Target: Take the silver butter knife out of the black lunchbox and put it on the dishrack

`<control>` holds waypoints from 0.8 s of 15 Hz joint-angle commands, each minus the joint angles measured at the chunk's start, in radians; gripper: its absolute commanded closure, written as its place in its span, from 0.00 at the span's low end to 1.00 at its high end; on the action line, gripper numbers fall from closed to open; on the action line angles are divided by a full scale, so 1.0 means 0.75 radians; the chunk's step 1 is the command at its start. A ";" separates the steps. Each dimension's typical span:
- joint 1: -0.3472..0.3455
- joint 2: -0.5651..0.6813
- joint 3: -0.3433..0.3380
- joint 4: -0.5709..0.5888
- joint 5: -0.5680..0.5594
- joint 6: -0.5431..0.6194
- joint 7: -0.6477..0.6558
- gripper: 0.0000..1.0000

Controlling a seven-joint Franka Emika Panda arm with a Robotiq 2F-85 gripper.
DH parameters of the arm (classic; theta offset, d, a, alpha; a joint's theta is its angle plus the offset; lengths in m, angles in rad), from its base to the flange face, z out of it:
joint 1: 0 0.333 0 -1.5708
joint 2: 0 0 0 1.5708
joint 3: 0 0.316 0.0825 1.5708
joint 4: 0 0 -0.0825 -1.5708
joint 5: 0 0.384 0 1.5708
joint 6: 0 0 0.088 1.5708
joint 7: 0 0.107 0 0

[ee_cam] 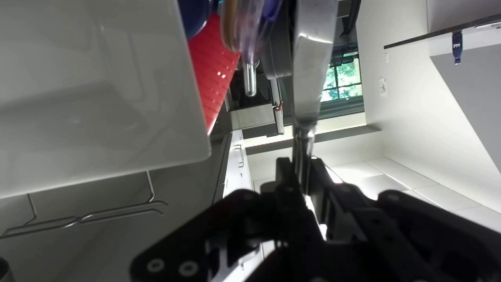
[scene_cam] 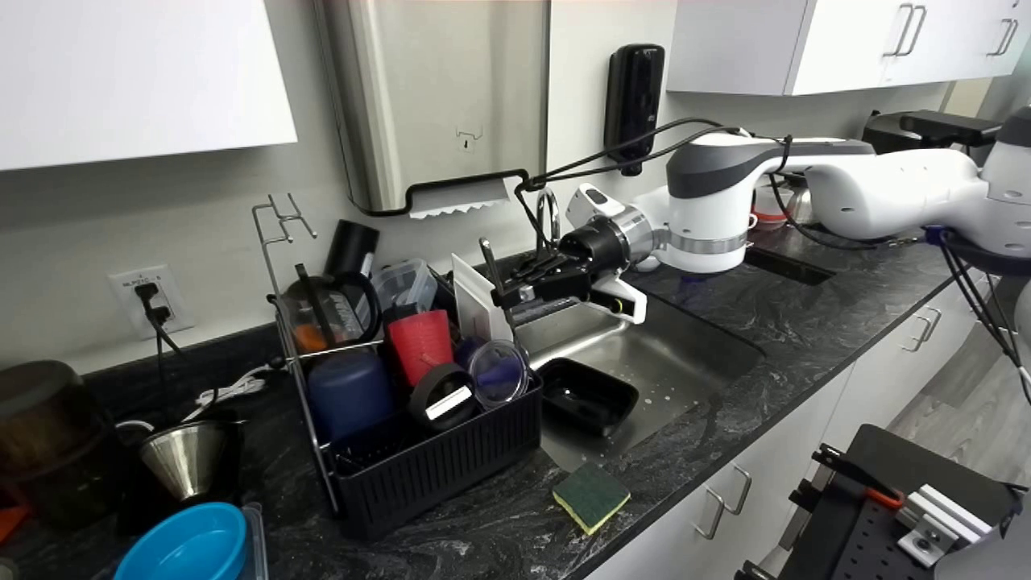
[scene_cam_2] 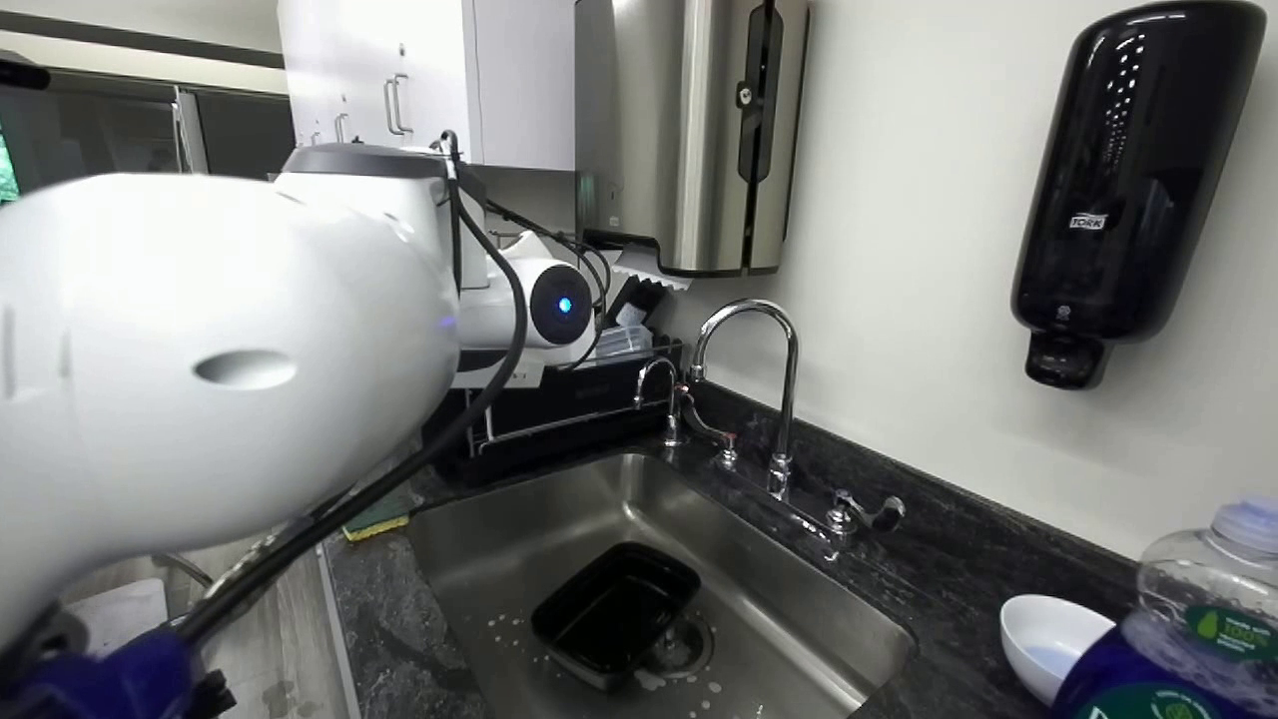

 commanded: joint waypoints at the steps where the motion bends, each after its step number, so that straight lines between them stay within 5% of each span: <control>1: -0.037 0.000 -0.010 -0.027 0.034 -0.019 -0.037 0.97; 12: -0.064 0.000 -0.041 -0.055 0.048 -0.033 -0.059 0.97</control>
